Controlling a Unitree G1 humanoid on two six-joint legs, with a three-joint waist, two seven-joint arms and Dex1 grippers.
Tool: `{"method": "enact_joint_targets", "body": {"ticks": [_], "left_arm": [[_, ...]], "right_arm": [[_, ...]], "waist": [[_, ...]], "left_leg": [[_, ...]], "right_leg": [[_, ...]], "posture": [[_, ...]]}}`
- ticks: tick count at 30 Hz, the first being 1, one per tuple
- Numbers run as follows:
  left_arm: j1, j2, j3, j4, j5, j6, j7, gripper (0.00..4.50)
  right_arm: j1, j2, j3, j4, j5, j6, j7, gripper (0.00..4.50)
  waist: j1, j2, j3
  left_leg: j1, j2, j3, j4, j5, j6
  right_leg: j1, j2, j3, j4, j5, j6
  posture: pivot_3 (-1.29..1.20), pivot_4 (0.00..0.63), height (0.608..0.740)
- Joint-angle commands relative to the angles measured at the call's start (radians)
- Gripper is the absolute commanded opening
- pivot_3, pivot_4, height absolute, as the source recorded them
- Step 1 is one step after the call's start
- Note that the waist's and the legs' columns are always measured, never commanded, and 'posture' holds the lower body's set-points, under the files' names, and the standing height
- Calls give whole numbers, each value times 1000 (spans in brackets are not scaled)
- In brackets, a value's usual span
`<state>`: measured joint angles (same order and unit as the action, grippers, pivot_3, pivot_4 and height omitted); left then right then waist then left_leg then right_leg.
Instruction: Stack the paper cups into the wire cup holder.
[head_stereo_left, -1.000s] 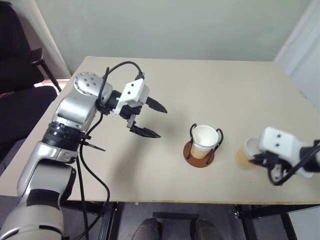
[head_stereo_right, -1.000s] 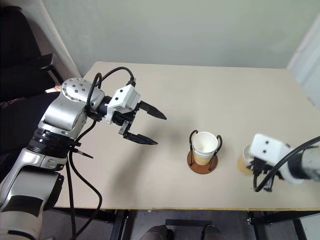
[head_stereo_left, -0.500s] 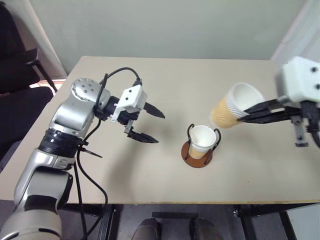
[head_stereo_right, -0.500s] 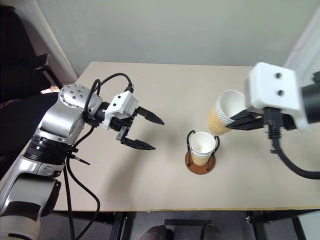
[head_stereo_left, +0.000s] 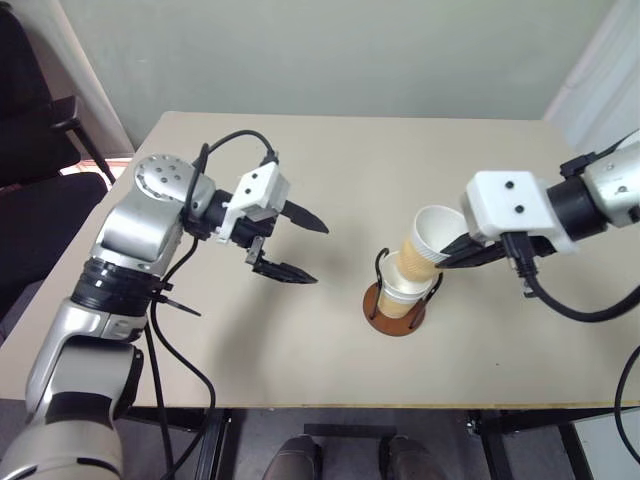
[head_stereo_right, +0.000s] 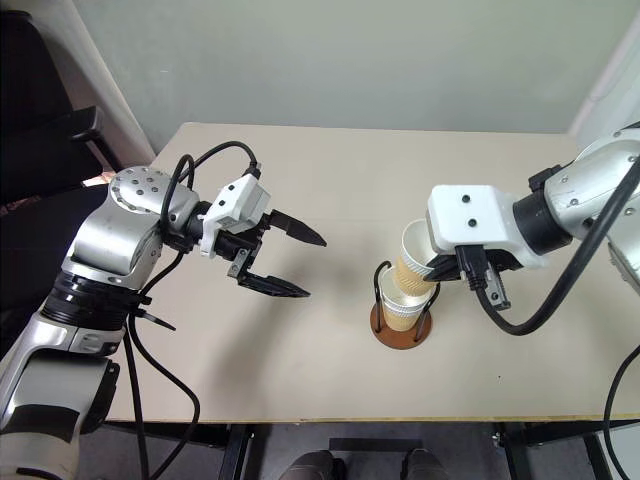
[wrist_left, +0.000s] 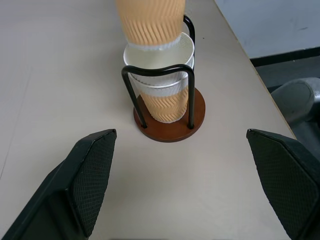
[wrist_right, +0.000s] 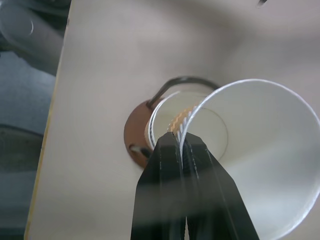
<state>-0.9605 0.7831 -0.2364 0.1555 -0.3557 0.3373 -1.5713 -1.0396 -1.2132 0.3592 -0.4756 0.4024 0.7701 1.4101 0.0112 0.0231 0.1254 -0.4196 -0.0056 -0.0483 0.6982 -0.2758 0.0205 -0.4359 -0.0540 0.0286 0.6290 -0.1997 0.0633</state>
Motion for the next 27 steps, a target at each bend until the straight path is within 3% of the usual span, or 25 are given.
{"method": "enact_joint_targets", "body": {"ticks": [1, 6, 9, 15, 19, 22, 27], "left_arm": [[-15, 9, 36, -27, -5, 3, -4, 4500], [-24, 0, 30, -18, 2, -4, -4, 4500], [-26, -5, 27, -14, 7, -8, -4, 4500], [-27, -13, 27, -10, 14, -11, -2, 4500], [-17, -8, 32, -10, 17, -7, 3, 4500], [-5, 3, 49, -3, 14, 7, 20, 4500], [49, 38, 120, -6, -2, 81, 110, 4500]], "right_arm": [[8, 22, -3, -24, -29, -9, 11, 44], [-1, 84, 14, -27, -64, 16, -8, 44], [-27, 127, -1, -14, -57, 52, -16, 574], [-92, 174, -58, 36, -17, 162, -47, 2635], [-111, 163, -168, 70, 62, 317, -91, 4062], [-68, 115, -283, 67, 131, 438, -122, 4062], [203, -6, -576, 55, 152, 505, -195, 4062]], "waist": [[-1, 0, 0], [-2, 0, 0], [-2, 0, 0], [-2, 0, 0], [-1, 0, 0], [1, 0, 0], [4, 0, 0]], "left_leg": [[0, 0, 0, 0, 0, 0], [0, 0, 0, 0, 0, 0], [0, 0, 0, 0, 0, 0], [0, 0, 0, 0, 0, 0], [0, 0, 0, -1, 0, 0], [0, 0, 0, -1, 0, 0], [0, 0, 0, -3, 0, -1]], "right_leg": [[0, 0, 0, 0, 0, 0], [0, 0, 0, 0, 0, -1], [0, 0, 0, 0, 0, -1], [0, 0, 0, -1, 0, -1], [0, 0, 0, -1, 0, -2], [0, 0, 0, -2, -1, -2], [1, 0, 0, -3, -1, -4]], "posture": [[0, 150, 740], [0, 150, 740], [0, 150, 740], [0, 150, 740], [0, 150, 740], [0, 150, 740], [0, 150, 740]]}}
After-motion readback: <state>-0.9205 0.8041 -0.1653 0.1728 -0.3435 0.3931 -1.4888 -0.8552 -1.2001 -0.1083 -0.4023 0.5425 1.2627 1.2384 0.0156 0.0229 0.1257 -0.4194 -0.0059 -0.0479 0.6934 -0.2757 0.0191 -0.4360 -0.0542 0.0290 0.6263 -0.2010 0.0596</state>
